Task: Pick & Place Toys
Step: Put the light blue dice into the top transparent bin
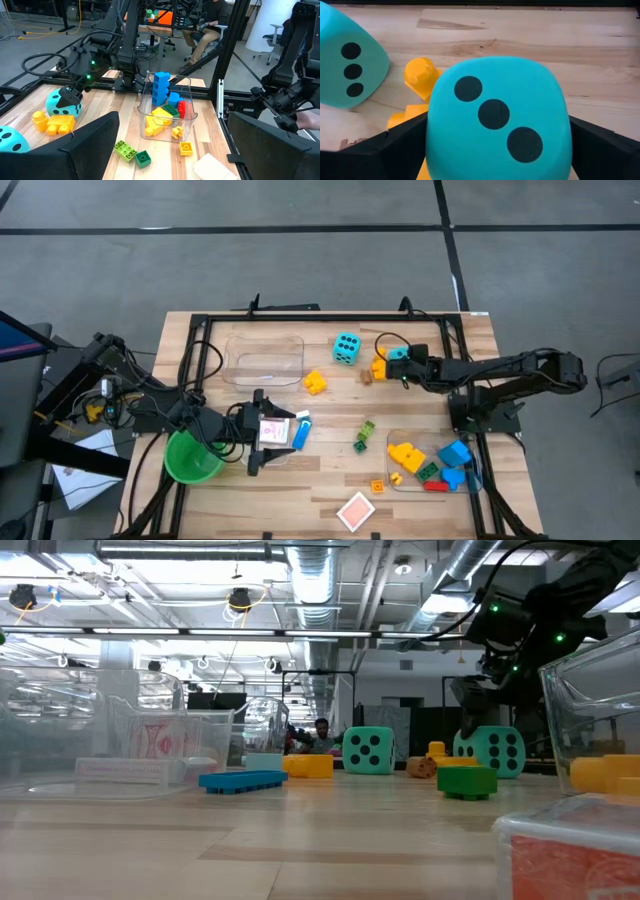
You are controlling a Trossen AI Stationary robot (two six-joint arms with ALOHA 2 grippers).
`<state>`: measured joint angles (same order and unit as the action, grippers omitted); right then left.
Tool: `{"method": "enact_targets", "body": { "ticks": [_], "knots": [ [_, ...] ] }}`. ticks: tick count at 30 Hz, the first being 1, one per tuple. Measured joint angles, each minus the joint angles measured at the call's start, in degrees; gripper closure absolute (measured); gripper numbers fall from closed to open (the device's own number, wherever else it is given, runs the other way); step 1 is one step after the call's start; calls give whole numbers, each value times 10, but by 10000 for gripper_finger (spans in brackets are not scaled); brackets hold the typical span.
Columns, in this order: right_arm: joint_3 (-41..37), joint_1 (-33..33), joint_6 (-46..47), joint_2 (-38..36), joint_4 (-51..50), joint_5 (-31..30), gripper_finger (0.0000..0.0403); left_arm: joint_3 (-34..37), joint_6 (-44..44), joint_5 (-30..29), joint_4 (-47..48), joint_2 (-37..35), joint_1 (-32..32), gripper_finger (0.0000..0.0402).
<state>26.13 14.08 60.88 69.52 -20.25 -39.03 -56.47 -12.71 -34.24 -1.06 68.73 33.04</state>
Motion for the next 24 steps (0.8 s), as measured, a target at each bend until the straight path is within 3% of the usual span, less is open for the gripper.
{"method": "enact_targets", "body": {
  "ticks": [12,18,24],
  "knots": [
    [-3,-58,0,-14,7,-28,57,0,0,0,1,0,0,32],
    [-3,-152,-18,-87,41,-59,58,0,16,0,2,0,0,32],
    [-2,-262,-112,-163,150,-71,59,0,1,0,47,0,0,32]
  ]
}}
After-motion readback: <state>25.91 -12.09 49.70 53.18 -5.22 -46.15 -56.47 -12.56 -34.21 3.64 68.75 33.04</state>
